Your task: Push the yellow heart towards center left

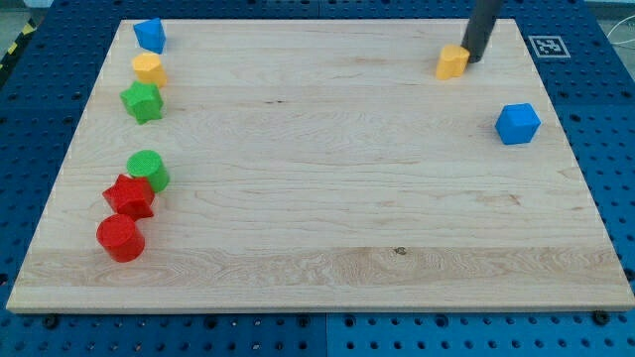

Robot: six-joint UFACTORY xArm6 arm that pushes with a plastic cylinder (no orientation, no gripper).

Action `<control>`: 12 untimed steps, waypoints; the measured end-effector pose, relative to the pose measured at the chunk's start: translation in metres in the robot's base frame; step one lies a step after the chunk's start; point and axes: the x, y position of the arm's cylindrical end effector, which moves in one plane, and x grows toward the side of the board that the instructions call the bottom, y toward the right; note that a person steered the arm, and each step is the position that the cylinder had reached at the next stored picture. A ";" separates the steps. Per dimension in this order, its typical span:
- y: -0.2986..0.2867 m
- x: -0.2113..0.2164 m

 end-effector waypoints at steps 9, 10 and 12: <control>-0.085 0.098; -0.130 0.103; -0.204 0.117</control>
